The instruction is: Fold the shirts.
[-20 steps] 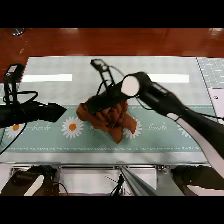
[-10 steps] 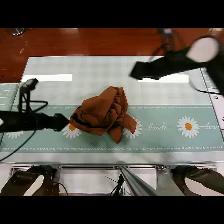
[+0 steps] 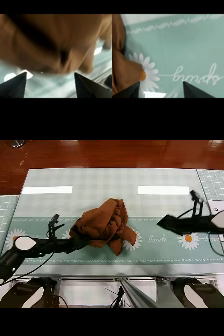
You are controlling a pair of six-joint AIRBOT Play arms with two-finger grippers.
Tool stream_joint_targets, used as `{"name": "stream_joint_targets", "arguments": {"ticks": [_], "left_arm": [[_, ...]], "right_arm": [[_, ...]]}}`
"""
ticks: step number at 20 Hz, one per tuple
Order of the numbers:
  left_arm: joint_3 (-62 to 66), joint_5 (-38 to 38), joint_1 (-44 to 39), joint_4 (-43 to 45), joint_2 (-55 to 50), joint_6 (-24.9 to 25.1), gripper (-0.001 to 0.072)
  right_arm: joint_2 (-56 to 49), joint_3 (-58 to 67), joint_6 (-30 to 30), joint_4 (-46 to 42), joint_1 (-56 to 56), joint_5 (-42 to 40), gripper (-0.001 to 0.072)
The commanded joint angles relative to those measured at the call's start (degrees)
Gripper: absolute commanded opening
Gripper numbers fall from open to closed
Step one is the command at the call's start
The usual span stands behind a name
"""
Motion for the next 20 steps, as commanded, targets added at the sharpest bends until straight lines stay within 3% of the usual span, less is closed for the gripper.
{"name": "stream_joint_targets", "arguments": {"ticks": [1,4,6,10,15,18,19,20], "left_arm": [[0.31,9.99,-6.16,-11.13,-7.56,9.27,0.0702],[4.07,12.85,-9.33,-11.13,-12.00,9.35,0.0687],[6.60,11.13,-9.22,-11.17,-12.83,11.69,0.0040],[10.84,7.39,-9.22,-11.15,-12.81,11.80,0.0019],[12.41,4.61,-9.25,-11.15,-12.79,11.78,0.0019],[12.41,2.67,-9.25,-11.15,-12.79,11.78,0.0019],[12.48,2.69,-9.22,-11.15,-12.79,11.78,0.0019],[13.00,2.60,-8.33,-11.13,-12.79,11.82,0.0019]], "right_arm": [[1.81,-9.90,-1.18,7.28,3.69,-5.22,0.0617],[1.81,-10.19,1.64,7.21,10.32,-9.31,0.0616],[1.81,-10.16,4.09,7.34,13.42,-11.67,0.0617],[-2.10,-10.16,3.74,12.72,18.93,-15.17,0.0617],[-12.85,-7.58,-8.04,31.34,24.68,-20.98,0.0616],[-19.71,-3.28,-9.60,33.14,27.69,-22.56,0.0614],[-21.75,-1.81,-9.60,33.22,27.74,-21.73,0.0561],[-23.61,-0.24,-9.75,32.83,27.71,-19.61,0.0345]]}}
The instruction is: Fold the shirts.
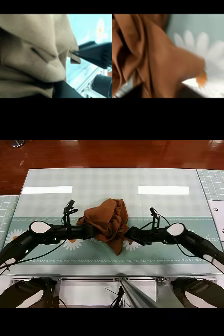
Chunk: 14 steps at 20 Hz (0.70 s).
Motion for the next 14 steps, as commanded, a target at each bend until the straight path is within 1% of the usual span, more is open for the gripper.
{"name": "stream_joint_targets", "arguments": {"ticks": [1,2,4,6,9,10,13,14], "left_arm": [[1.92,-2.60,2.82,-0.02,0.02,0.11,0.0019],[3.80,-4.92,5.31,-0.02,0.07,0.13,0.0019],[9.92,-11.13,10.82,-0.04,0.39,0.13,0.0019],[18.03,-13.57,14.71,-0.81,0.92,0.07,0.0018],[33.48,-12.15,18.62,-7.10,1.09,0.02,0.0018],[38.99,-11.43,19.82,-7.76,1.09,-0.42,0.0018],[55.01,-10.60,25.16,-7.28,1.77,-2.71,0.0017],[59.06,-10.69,27.56,-5.92,2.69,-4.02,0.0017]], "right_arm": [[-6.56,5.27,-4.33,2.43,1.38,3.32,0.0053],[-6.36,7.56,-7.26,1.77,0.63,5.33,0.0024],[-4.17,15.34,-7.32,-1.38,-3.10,9.27,0.0024],[-0.98,27.32,-3.45,-6.75,-8.28,12.07,0.0024],[0.37,51.30,3.48,-17.11,-15.17,18.91,0.0023],[0.39,59.87,5.27,-20.55,-16.94,21.77,0.0023],[0.85,82.82,6.38,-26.80,-21.09,32.87,0.0023],[1.81,88.04,6.36,-28.55,-21.90,35.65,0.0024]]}}
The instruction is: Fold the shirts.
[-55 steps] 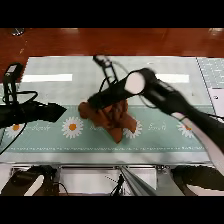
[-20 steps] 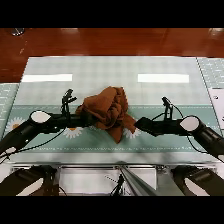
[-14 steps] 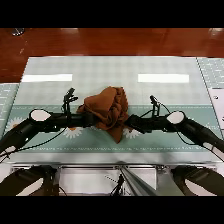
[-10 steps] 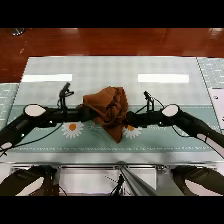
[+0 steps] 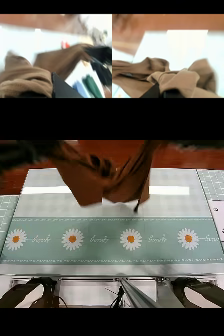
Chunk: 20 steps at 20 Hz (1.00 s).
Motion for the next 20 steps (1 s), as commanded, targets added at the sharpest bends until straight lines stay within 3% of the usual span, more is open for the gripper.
{"name": "stream_joint_targets", "arguments": {"ticks": [1,5,10,13,18,19,20], "left_arm": [[15.52,0.35,7.39,2.05,2.47,-4.22,0.0017],[18.32,-0.33,17.53,14.69,13.40,-8.07,0.0017],[17.22,-6.40,23.50,44.98,28.39,-19.89,0.0018],[13.31,-8.94,20.04,47.04,33.77,-19.87,0.0018],[-2.45,-11.61,13.42,45.35,34.71,-19.87,0.0018],[-7.34,-11.10,12.92,43.78,34.05,-18.67,0.0018],[-13.18,-8.31,12.04,40.65,32.59,-13.53,0.0018]], "right_arm": [[3.45,22.29,2.36,-9.70,-4.35,12.24,0.0024],[16.96,20.94,0.48,-18.27,-4.44,16.96,0.0024],[30.40,15.43,3.61,-29.77,-4.44,25.86,0.0024],[34.97,8.87,6.19,-30.58,-4.44,29.92,0.0024],[37.75,-10.08,7.50,-30.16,-4.44,29.46,0.0024],[37.46,-15.30,7.45,-30.32,-4.44,27.54,0.0023],[36.85,-20.76,7.15,-31.43,-4.44,23.74,0.0023]]}}
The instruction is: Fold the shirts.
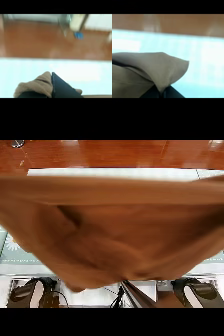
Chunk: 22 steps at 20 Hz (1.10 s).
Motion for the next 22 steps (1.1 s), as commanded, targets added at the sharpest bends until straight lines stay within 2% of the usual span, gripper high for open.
{"name": "stream_joint_targets", "arguments": {"ticks": [1,2,4,8,10,12,13,14,15,16,19,21,22], "left_arm": [[-17.20,7.02,-3.85,-6.23,-3.17,9.73,0.0018],[-21.40,12.13,-5.73,-6.62,-6.03,11.28,0.0017],[-25.55,20.26,-10.47,-6.73,-13.84,10.95,0.0018],[-23.19,34.95,-21.57,-7.30,-32.61,10.03,0.0018],[-19.52,38.18,-24.20,-9.75,-40.68,6.78,0.0018],[-14.62,38.34,-25.33,-13.07,-47.36,5.62,0.0024],[-12.13,38.29,-25.42,-13.90,-49.94,5.62,0.0125],[-9.94,37.79,-25.31,-13.88,-51.58,5.64,0.0462],[-7.80,36.52,-24.59,-13.81,-52.70,5.38,0.0709],[-5.51,33.14,-22.86,-12.87,-53.13,5.38,0.0708],[-0.87,18.62,-13.55,-3.48,-53.16,3.96,0.0706],[-1.66,5.77,-4.98,0.81,-53.33,2.16,0.0705],[-3.89,0.20,-0.76,2.05,-53.35,2.16,0.0705]], "right_arm": [[-0.72,-16.94,0.42,-4.04,-0.04,-8.87,0.0023],[-2.71,-20.96,1.60,-7.65,-0.04,-13.51,0.0023],[-10.40,-25.44,4.42,-10.40,-0.07,-20.83,0.0023],[-29.92,-23.65,4.31,-0.28,-0.07,-33.38,0.0024],[-39.52,-19.71,4.28,4.63,-0.07,-36.76,0.0024],[-48.09,-13.73,4.35,7.28,-0.09,-37.18,0.0025],[-51.52,-10.69,4.37,8.94,-0.50,-36.76,0.0036],[-54.49,-7.76,4.35,11.85,-1.46,-36.09,0.0208],[-56.54,-5.31,4.17,14.38,-2.80,-34.75,0.0490],[-57.77,-2.99,2.82,16.11,-4.74,-32.57,0.0626],[-57.16,1.01,-3.28,13.75,-13.16,-18.86,0.0624],[-55.56,-0.04,-6.93,7.52,-19.12,-8.00,0.0624],[-53.90,-2.97,-7.72,3.82,-22.10,-5.29,0.0624]]}}
